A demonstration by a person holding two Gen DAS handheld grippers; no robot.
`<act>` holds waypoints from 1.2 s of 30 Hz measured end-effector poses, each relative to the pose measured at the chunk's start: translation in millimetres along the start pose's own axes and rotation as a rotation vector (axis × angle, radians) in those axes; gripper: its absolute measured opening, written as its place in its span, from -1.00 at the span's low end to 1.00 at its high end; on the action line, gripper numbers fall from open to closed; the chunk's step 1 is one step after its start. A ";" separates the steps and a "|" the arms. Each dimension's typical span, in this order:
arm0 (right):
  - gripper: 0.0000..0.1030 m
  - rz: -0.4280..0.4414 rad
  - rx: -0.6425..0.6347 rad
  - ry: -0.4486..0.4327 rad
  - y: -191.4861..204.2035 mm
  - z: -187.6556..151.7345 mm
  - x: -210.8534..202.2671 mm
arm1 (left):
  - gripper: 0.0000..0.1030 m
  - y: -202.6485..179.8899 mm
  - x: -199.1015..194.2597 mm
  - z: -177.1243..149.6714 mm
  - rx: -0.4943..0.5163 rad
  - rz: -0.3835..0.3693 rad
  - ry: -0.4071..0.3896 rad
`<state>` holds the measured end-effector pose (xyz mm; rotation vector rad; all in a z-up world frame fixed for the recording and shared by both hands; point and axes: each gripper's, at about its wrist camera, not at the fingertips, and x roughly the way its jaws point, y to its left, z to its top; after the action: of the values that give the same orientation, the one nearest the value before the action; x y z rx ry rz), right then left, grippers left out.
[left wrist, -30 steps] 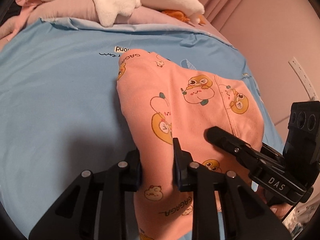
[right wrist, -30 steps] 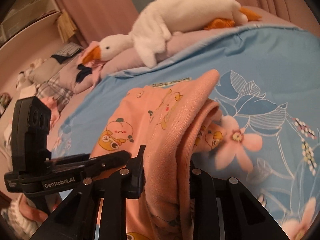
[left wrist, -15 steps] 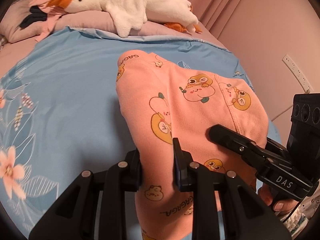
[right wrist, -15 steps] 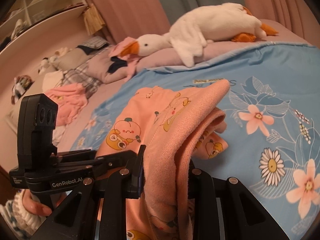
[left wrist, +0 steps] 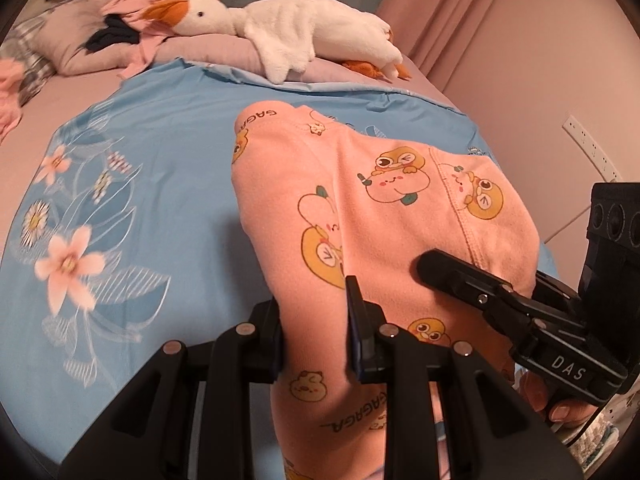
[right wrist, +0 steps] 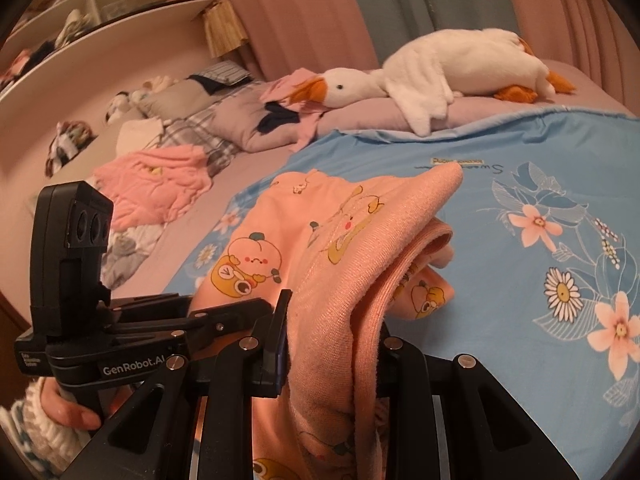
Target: Fold small clothes
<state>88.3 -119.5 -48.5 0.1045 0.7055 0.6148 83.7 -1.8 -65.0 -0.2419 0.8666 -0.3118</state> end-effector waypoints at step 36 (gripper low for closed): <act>-0.46 0.043 -0.186 0.041 81.3 -6.3 18.6 | -0.51 55.2 -61.4 -36.1 -0.109 0.050 -0.099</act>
<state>55.2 -43.1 -40.5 -0.0658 0.6838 0.7229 27.8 68.8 -62.5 -0.3336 0.7917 -0.2050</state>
